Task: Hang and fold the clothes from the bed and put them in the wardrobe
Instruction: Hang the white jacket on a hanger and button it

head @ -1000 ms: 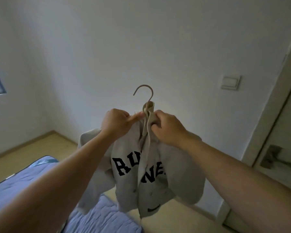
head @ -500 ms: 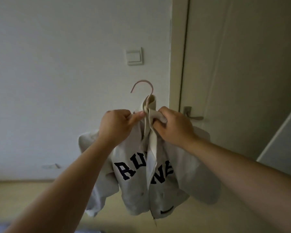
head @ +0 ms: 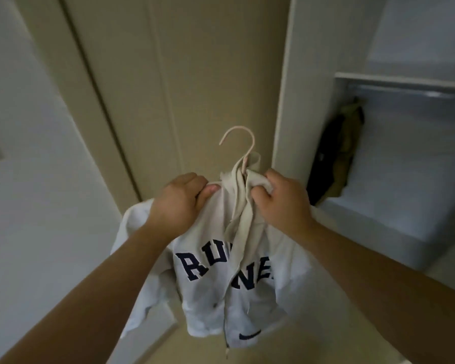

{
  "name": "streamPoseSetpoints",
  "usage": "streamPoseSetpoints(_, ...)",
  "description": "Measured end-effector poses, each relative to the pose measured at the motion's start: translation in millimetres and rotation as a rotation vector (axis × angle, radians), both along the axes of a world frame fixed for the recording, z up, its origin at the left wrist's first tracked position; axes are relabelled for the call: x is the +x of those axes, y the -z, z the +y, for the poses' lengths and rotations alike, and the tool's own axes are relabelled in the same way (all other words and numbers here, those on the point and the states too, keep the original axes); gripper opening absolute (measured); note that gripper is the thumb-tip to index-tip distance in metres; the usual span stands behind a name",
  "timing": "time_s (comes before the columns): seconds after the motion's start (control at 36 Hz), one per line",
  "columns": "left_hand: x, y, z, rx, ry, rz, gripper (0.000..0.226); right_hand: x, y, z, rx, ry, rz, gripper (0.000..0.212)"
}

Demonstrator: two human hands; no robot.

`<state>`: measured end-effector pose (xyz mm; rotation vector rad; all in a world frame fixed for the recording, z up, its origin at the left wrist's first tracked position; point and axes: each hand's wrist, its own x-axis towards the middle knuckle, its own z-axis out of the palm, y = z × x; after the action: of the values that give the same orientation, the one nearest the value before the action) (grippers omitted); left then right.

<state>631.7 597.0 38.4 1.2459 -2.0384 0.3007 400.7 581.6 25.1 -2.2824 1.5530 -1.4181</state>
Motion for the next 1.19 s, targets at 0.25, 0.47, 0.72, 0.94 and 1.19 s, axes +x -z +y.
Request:
streamPoseSetpoints(0.25,-110.8,6.8,-123.4,-0.023,0.3,-0.002,0.066,-116.4,2.8,-19.4,0.178,0.442,-0.068,0.031)
streamPoseSetpoints(0.47,-247.5,23.0,-227.4,0.119,0.438,-0.006,0.044,-232.6,11.7,-72.9,0.139,0.719,-0.154,0.031)
streamPoseSetpoints(0.72,-380.4,43.4,-336.9,0.307,0.526,-0.088,0.043,-339.1,18.5,-157.0,0.274,0.869,-0.062,0.032)
streamPoseSetpoints(0.94,-488.7,61.6,-435.1,0.357,0.705,-0.142,0.03,-398.5,26.4,-237.5,0.456,0.911,-0.116,0.025)
streamPoseSetpoints(1.19,-598.8,69.6,-548.2,0.482,0.97,-0.205,0.03,-462.0,56.1,-350.9,0.497,0.94,-0.363,0.017)
